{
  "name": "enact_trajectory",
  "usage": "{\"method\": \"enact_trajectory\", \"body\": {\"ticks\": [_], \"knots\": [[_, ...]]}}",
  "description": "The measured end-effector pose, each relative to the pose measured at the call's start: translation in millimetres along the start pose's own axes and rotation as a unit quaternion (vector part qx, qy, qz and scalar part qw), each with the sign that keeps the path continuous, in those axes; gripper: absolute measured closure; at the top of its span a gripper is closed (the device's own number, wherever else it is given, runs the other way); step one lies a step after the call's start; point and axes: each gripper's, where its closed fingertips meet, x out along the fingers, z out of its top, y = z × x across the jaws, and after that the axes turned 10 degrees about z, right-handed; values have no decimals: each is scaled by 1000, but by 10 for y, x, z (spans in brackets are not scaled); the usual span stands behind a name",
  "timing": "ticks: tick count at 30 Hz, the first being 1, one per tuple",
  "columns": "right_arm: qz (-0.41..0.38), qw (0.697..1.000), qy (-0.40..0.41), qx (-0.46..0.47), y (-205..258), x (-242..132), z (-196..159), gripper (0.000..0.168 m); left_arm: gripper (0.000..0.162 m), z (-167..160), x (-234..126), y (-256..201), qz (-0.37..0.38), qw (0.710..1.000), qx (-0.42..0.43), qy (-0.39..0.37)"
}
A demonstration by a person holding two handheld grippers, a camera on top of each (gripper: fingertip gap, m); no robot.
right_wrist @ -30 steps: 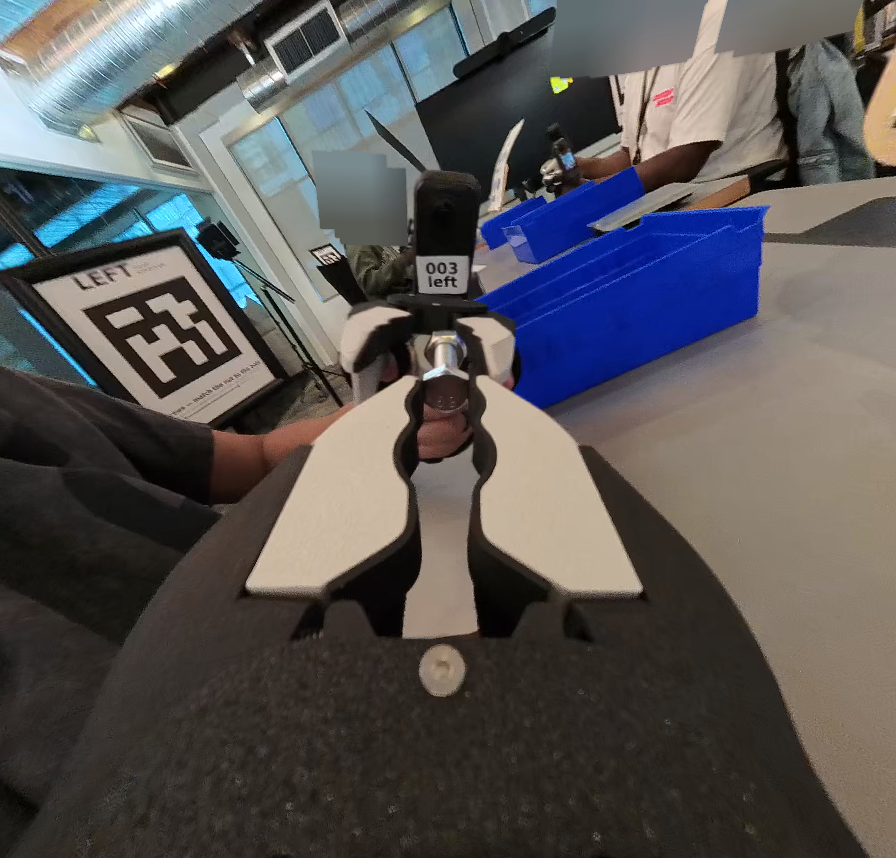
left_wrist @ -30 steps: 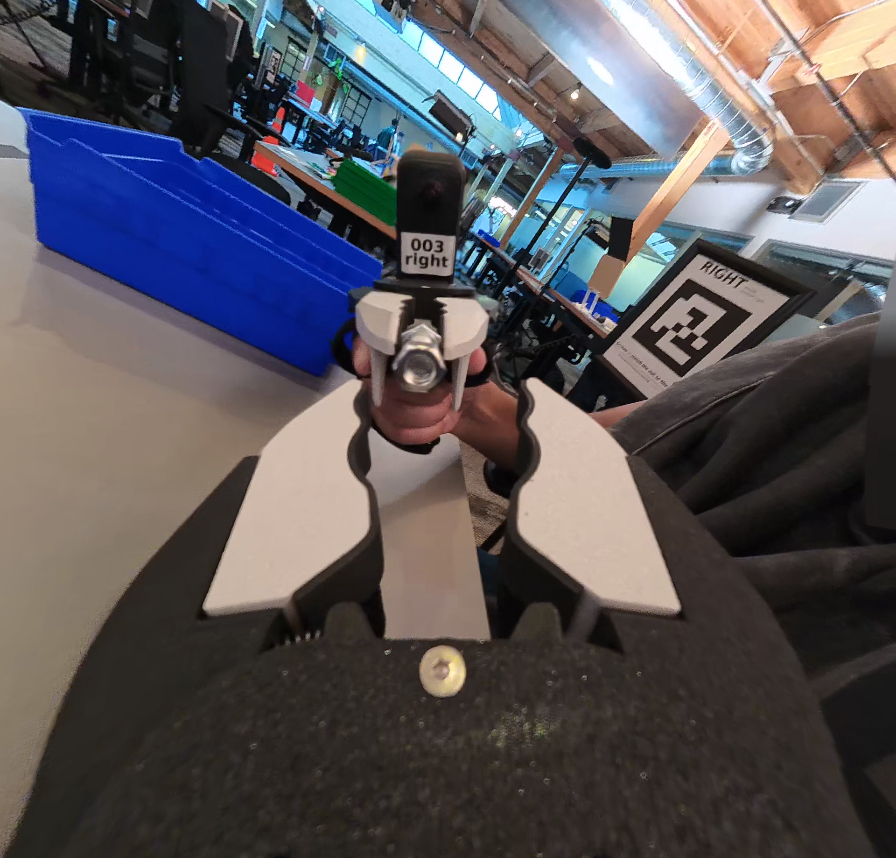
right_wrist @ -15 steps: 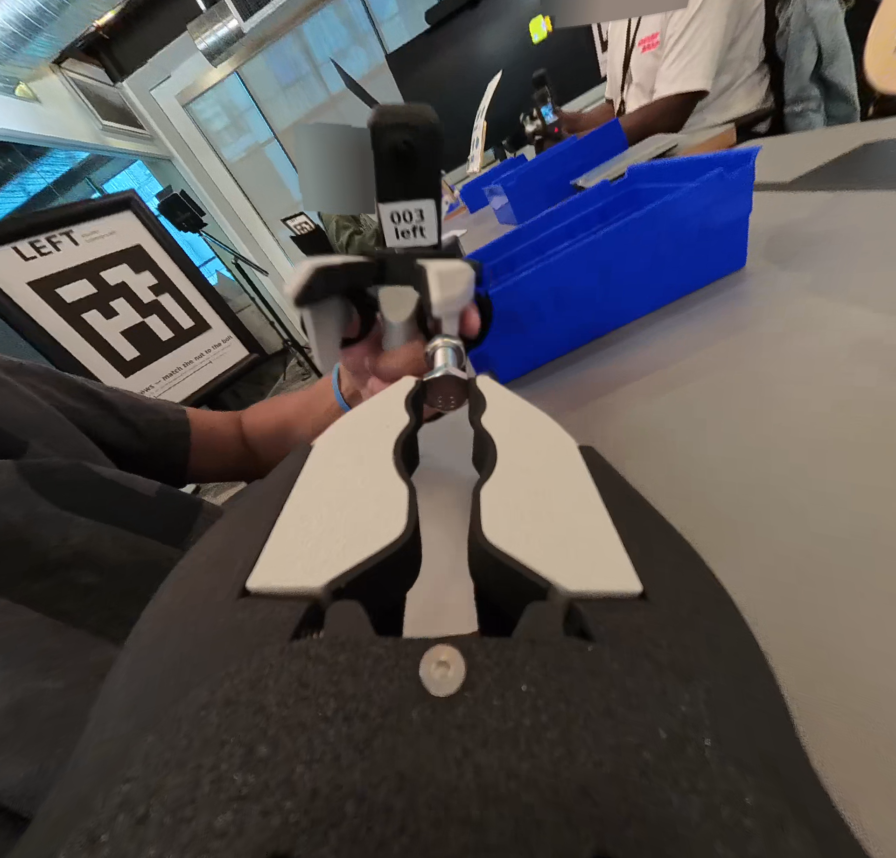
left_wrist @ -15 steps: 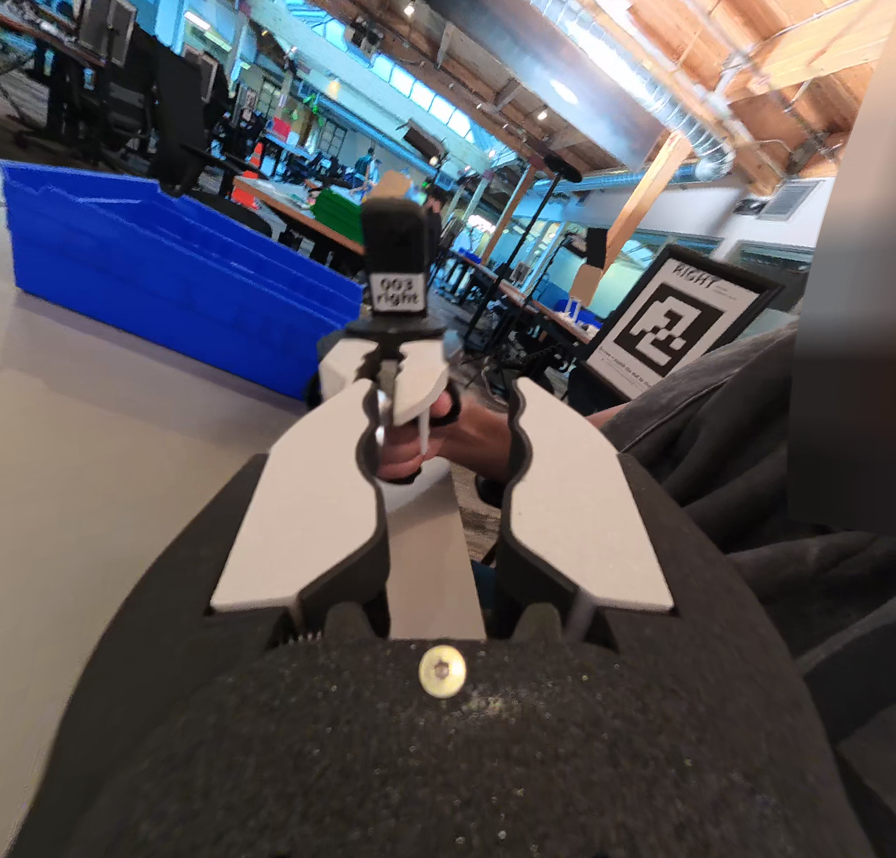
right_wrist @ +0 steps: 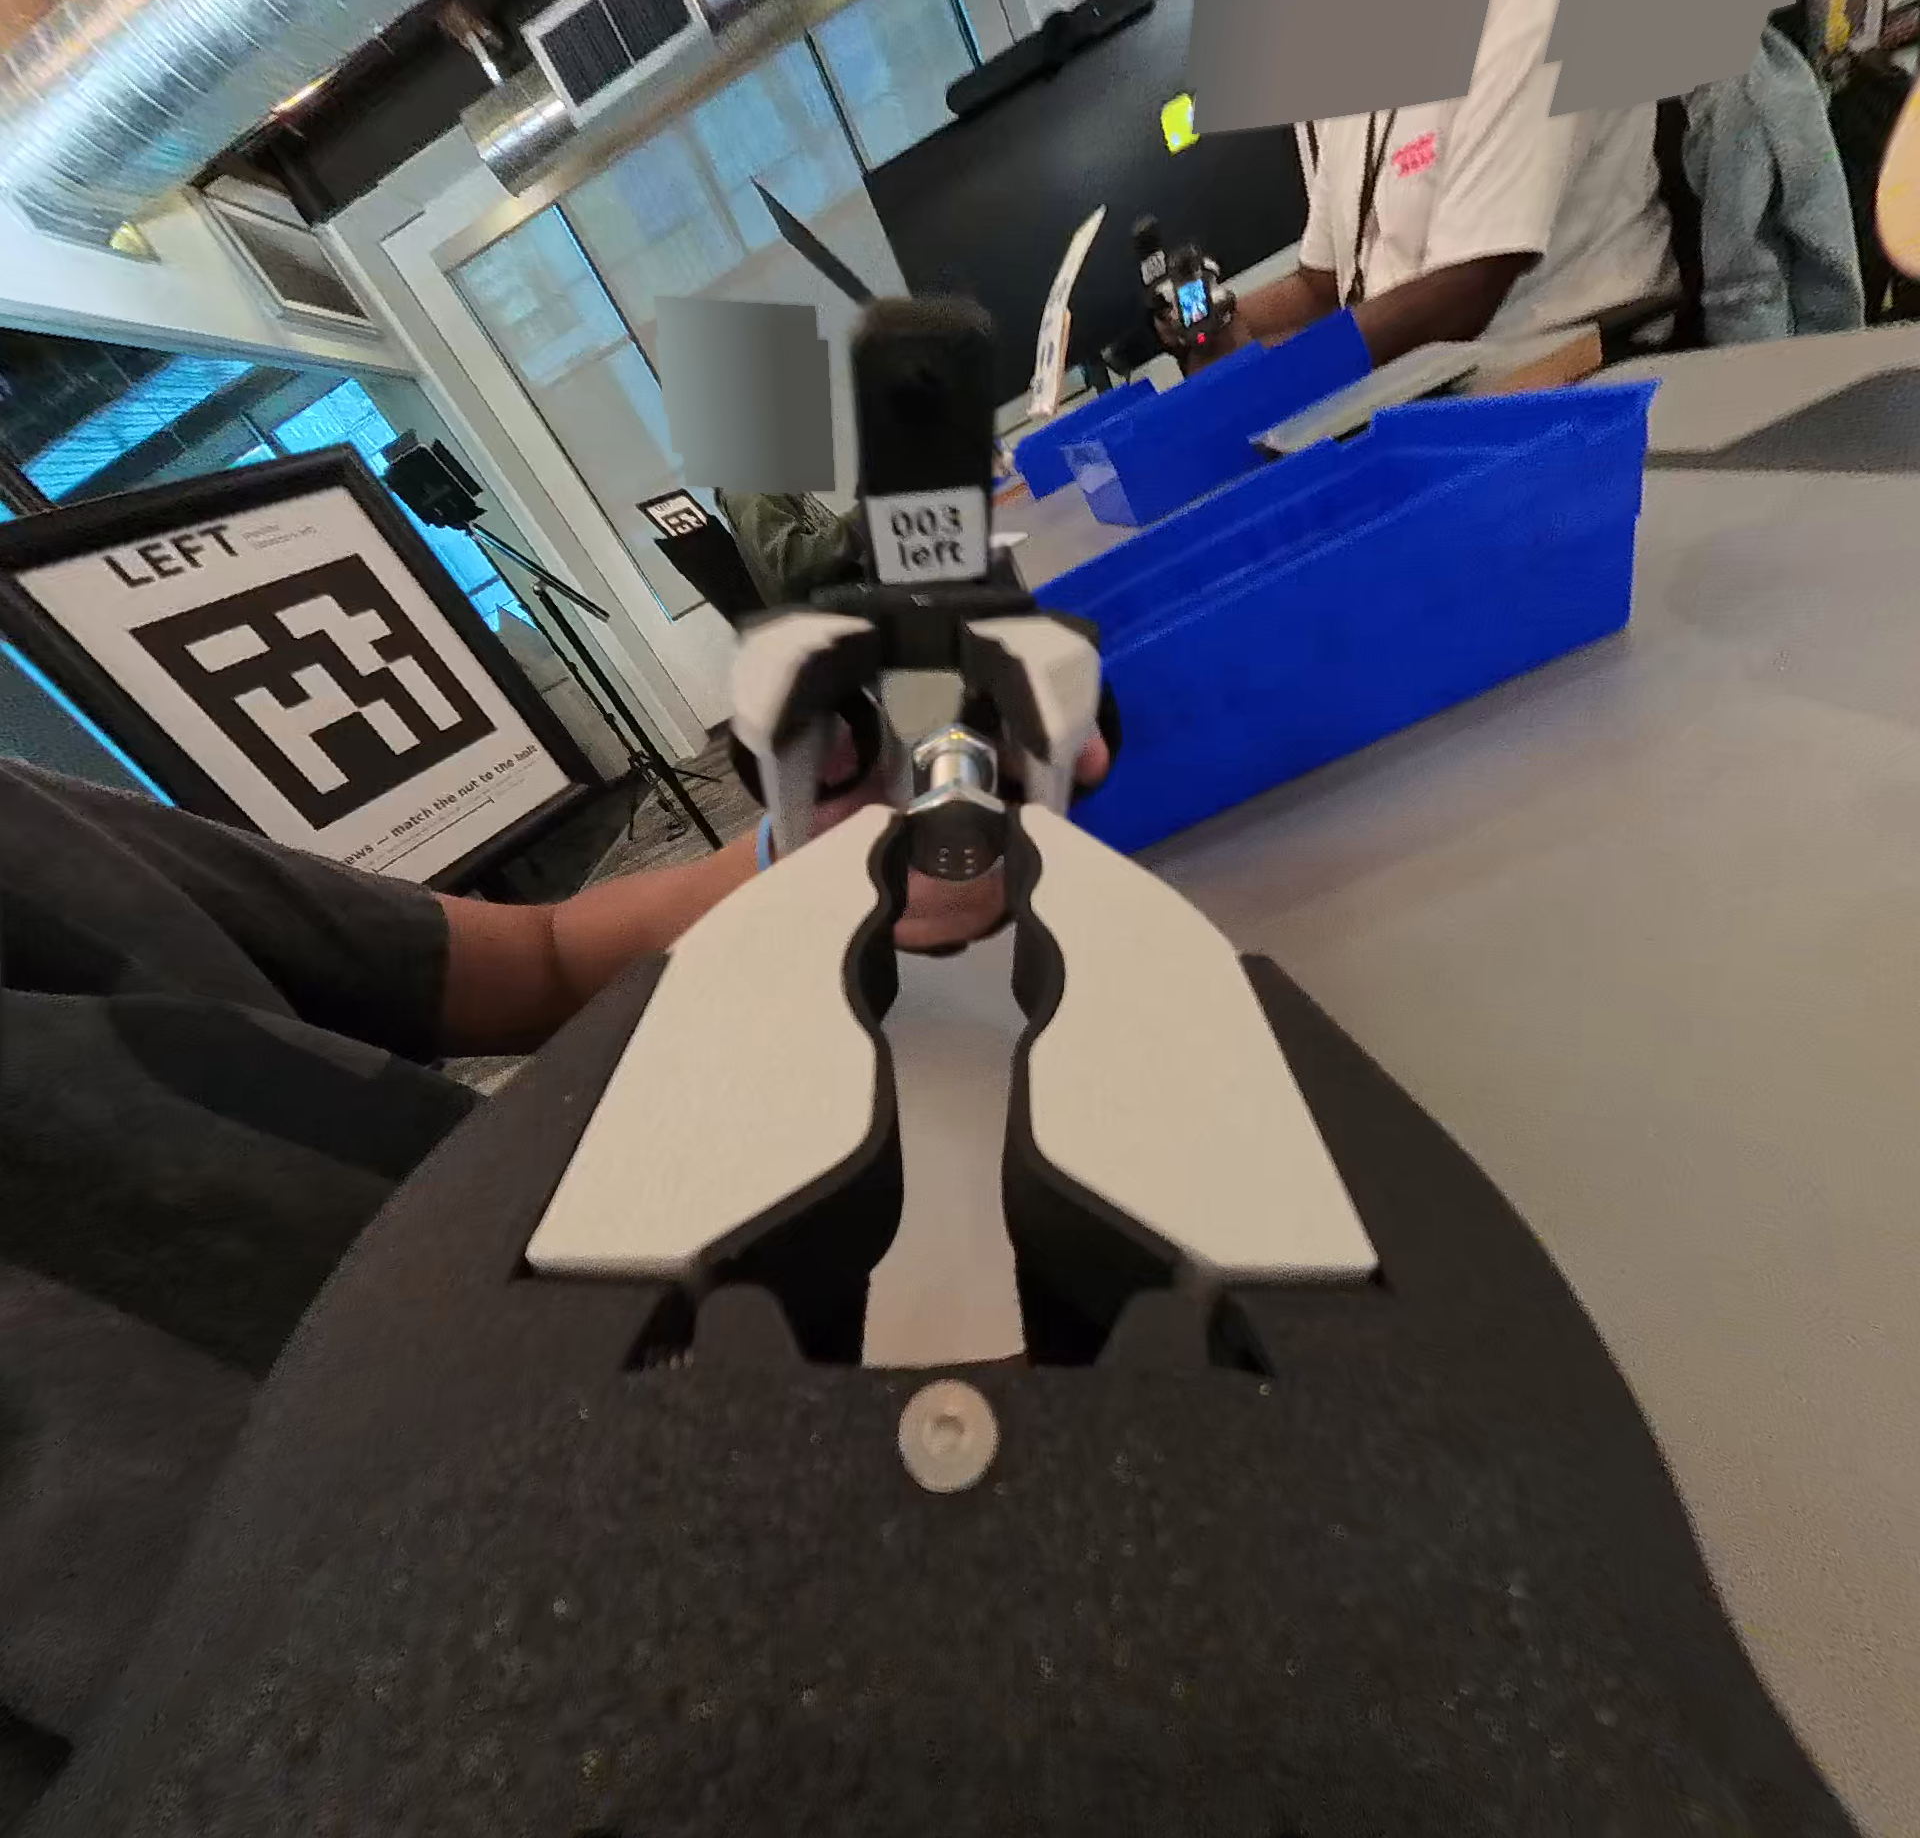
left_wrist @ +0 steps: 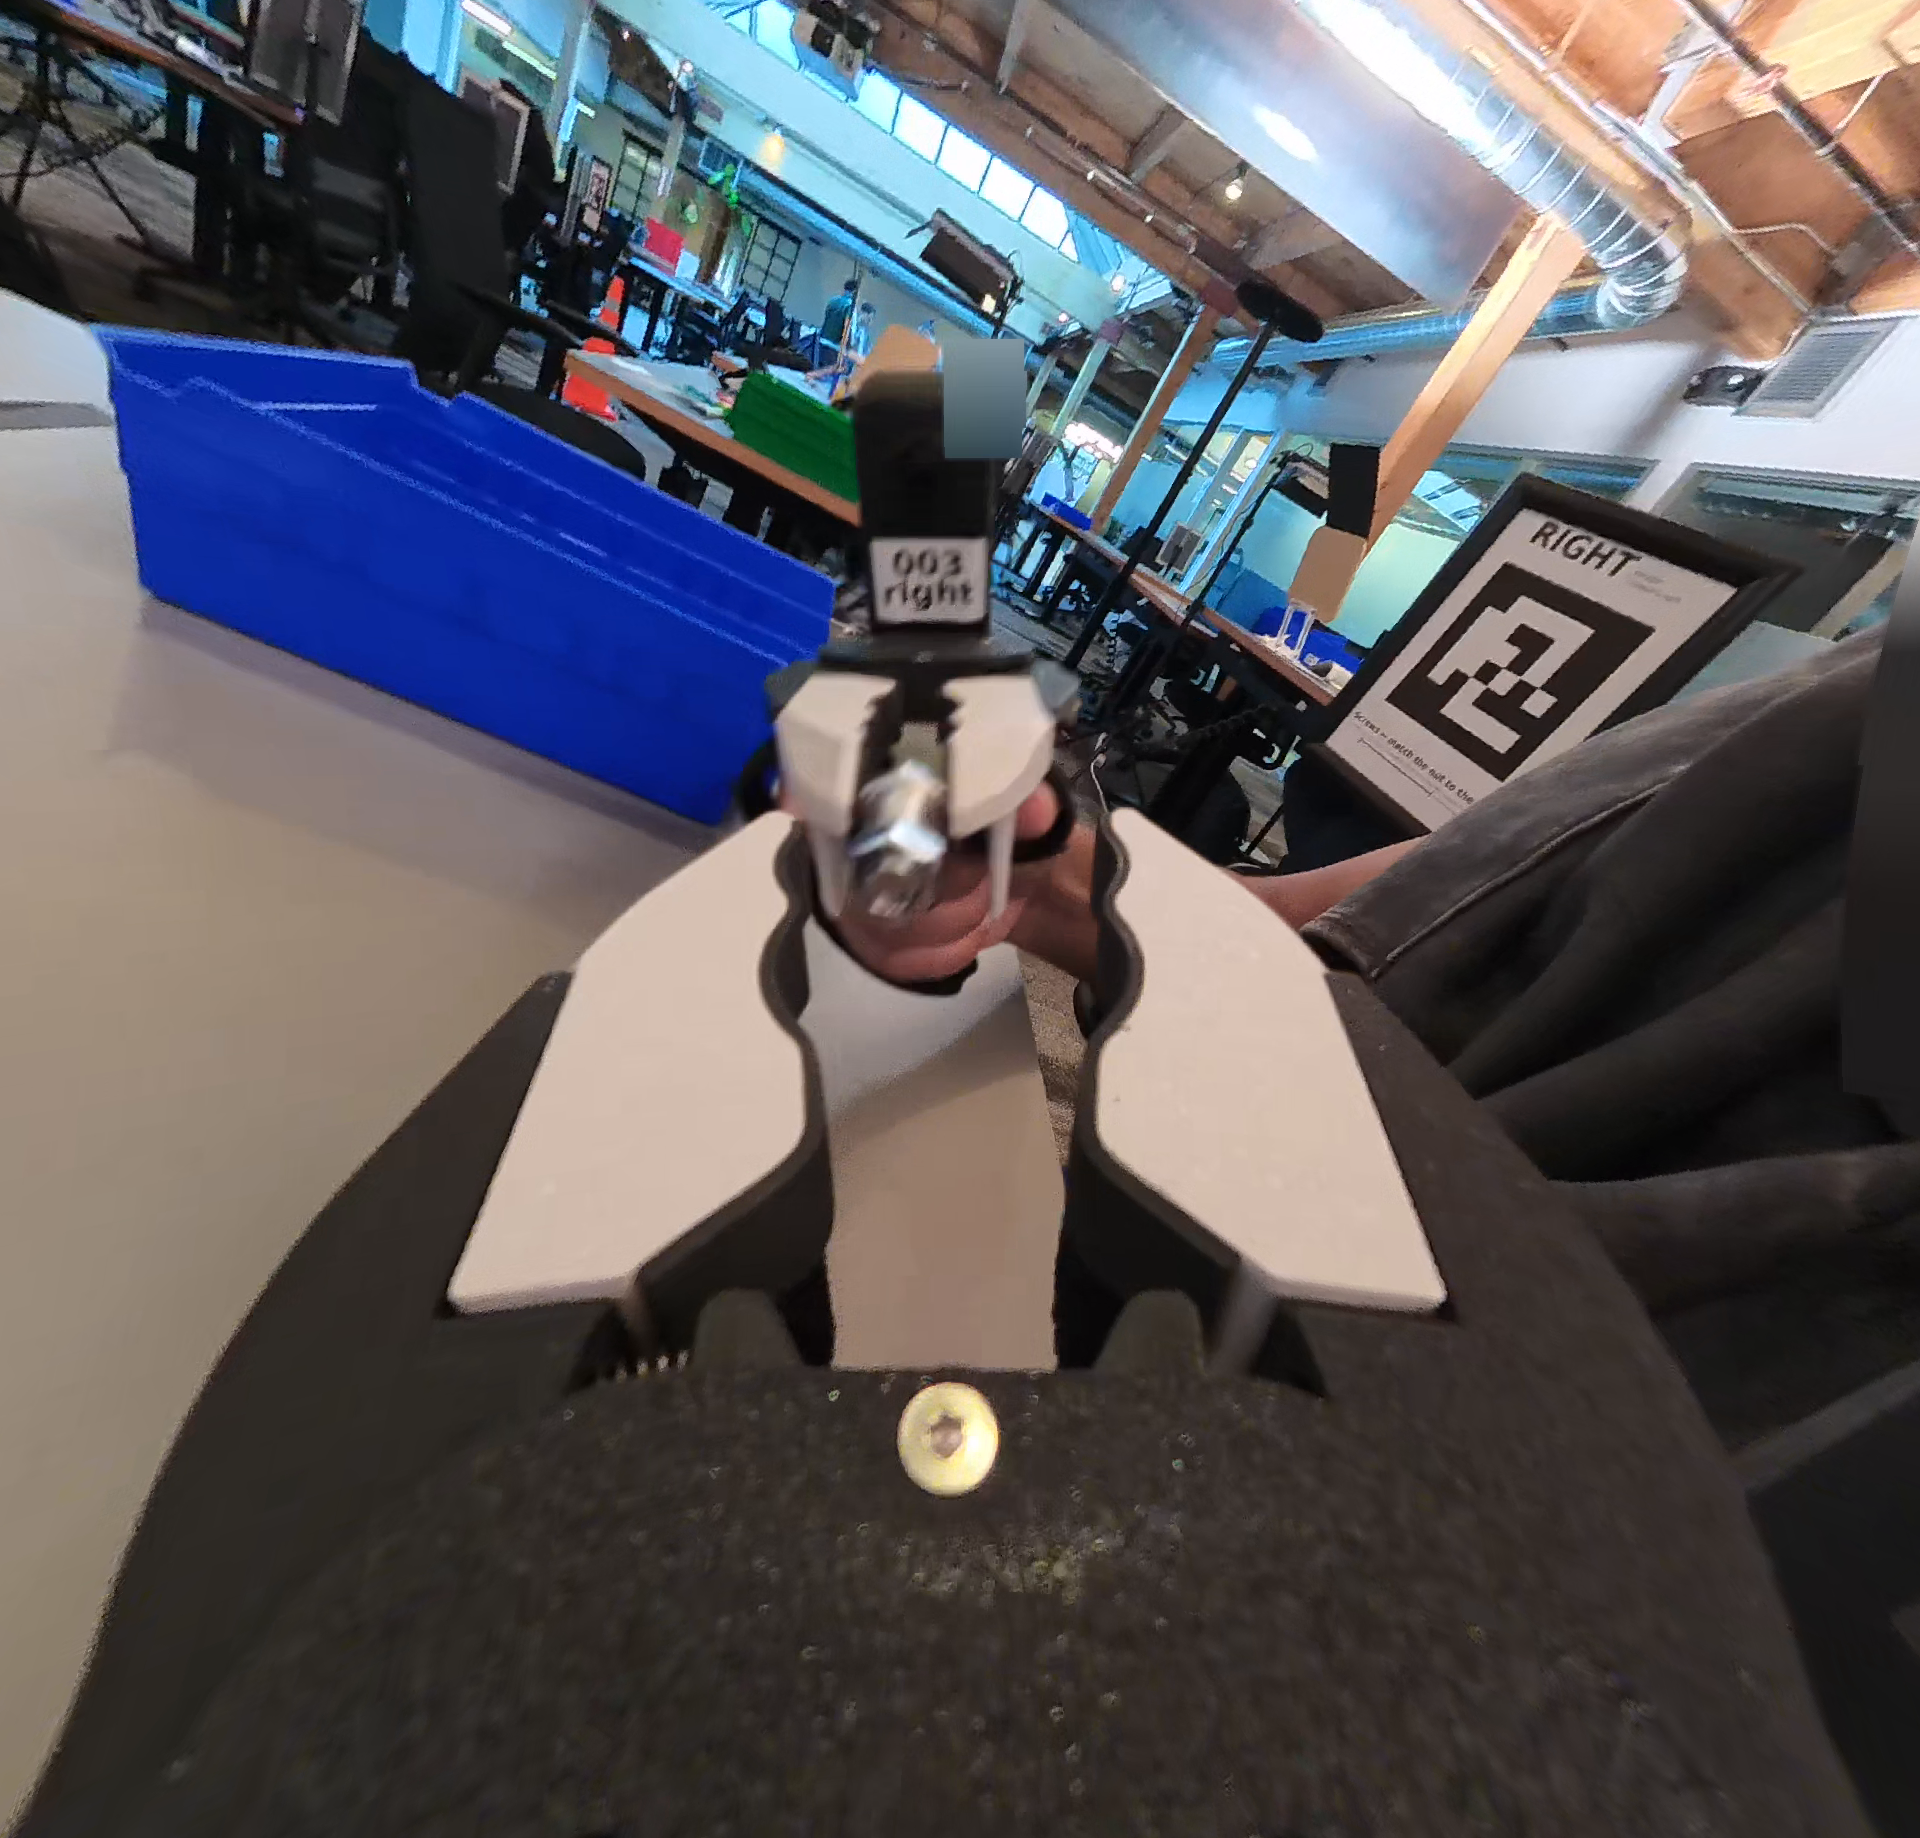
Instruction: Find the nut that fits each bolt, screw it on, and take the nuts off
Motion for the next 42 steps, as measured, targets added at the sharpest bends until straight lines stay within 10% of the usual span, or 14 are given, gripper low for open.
{"method": "enact_trajectory", "body": {"ticks": [27, 29, 42], "knots": [[-20, 1000, 12, -4, -90, -9, -39, 151, 102, 43, 2, -170, -27, 1000, 9, -12], [-32, 999, 17, 11, -190, -41, -139, 151, 122, 189, -93, -310, -70, 997, -4, -45], [-47, 998, 40, -23, -107, -51, -109, 151, 116, 165, -189, 593, 174, 982, -5, -73]]}}
